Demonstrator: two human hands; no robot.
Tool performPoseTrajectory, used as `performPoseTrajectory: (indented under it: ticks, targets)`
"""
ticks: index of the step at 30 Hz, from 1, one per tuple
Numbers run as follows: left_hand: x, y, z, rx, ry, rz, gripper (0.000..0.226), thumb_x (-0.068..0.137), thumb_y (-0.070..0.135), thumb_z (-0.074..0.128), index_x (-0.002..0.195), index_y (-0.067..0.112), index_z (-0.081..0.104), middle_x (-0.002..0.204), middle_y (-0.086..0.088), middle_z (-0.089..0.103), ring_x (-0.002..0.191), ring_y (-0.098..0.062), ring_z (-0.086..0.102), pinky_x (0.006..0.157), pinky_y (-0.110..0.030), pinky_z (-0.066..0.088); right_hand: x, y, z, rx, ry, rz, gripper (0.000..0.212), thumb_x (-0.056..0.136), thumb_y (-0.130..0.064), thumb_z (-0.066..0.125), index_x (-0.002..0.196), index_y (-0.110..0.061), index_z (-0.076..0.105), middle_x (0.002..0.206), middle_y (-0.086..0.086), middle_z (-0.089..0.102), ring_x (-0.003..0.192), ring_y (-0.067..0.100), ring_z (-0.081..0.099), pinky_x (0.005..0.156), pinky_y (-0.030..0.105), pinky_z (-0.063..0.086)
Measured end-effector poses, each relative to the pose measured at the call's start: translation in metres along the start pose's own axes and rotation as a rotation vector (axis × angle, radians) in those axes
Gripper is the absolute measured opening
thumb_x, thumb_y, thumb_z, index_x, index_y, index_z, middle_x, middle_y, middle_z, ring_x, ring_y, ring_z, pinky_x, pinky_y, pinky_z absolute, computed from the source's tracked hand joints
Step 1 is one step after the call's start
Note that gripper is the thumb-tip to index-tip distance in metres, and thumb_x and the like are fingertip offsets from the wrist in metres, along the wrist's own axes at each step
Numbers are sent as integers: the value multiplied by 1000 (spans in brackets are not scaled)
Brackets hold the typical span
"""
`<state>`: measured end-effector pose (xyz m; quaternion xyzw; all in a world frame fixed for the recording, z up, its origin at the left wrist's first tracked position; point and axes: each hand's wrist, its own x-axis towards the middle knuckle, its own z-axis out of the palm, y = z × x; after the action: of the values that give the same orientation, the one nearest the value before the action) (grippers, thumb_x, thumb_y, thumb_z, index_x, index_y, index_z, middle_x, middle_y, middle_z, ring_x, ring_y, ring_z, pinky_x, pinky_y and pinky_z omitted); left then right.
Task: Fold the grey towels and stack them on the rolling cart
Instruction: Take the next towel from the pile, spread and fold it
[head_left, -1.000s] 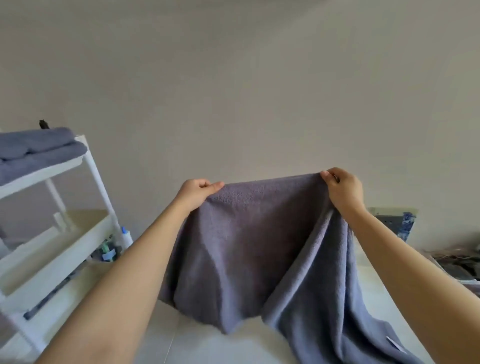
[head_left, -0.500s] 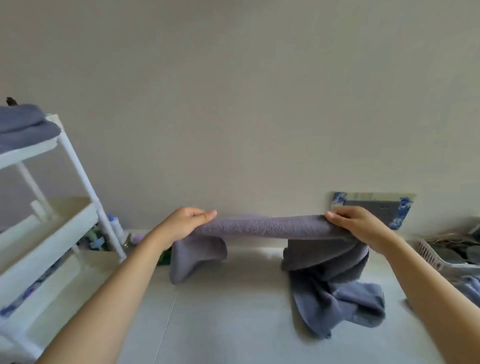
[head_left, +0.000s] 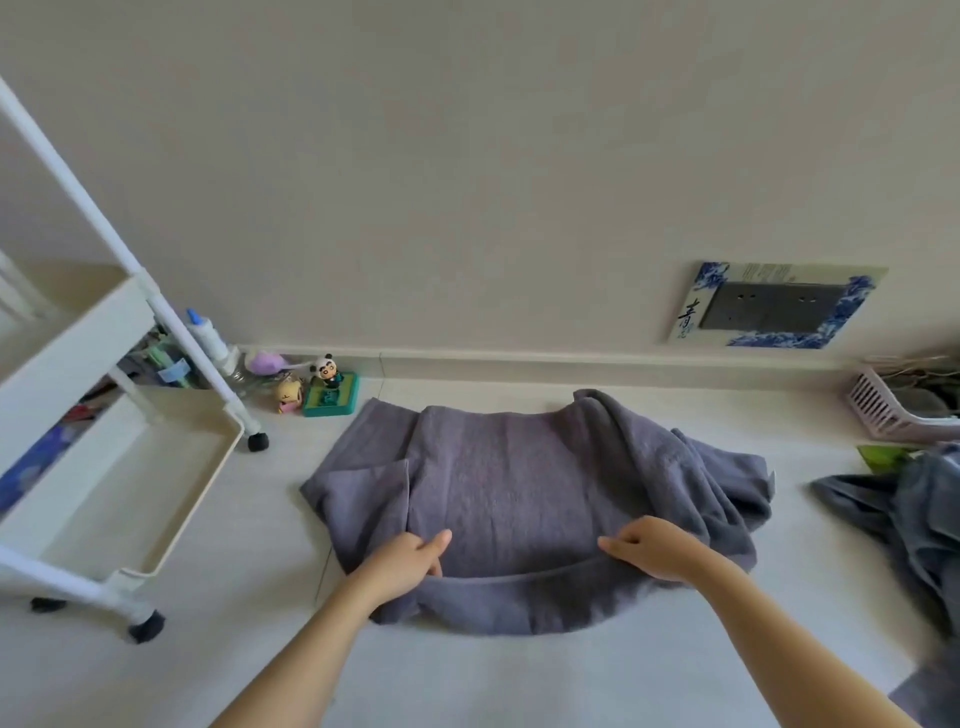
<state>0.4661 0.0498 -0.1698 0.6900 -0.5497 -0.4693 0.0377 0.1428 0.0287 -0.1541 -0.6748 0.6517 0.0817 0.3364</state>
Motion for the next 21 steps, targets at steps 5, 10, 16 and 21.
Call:
performPoseTrajectory:
  ticks: [5, 10, 16, 21]
  targets:
    - [2, 7, 8, 112, 115, 89, 56, 96, 54, 35, 62, 20, 65, 69, 5, 65, 73, -13, 62, 80, -30, 47, 2, -17, 22, -34, 65, -55, 36, 94, -46, 44, 70, -24, 61, 76, -6, 60, 78, 16, 58, 68, 28, 42]
    - [11, -13, 27, 442, 465, 392, 45, 87, 48, 33, 85, 19, 68, 99, 2, 64, 95, -23, 60, 83, -37, 43, 8, -42, 62, 30, 67, -193, 40, 99, -41, 38, 134, -25, 49, 134, -3, 53, 124, 17, 47, 100, 30, 38]
    - [22, -29, 22, 315, 689, 149, 39, 89, 32, 54, 123, 15, 62, 134, -26, 49, 114, -45, 53, 90, -52, 45, 20, -76, 102, -8, 234, -275, 79, 84, -74, 7, 148, -30, 24, 155, -9, 19, 144, 12, 14, 114, 27, 14]
    - [35, -41, 18, 188, 619, -63, 69, 91, 48, 50, 148, 15, 27, 149, -20, 27, 134, -37, 30, 104, -46, 29, 39, -109, 136, -17, 237, -209, 106, 64, -76, -29, 150, -29, 9, 157, -7, 3, 146, 14, -4, 111, 23, -17]
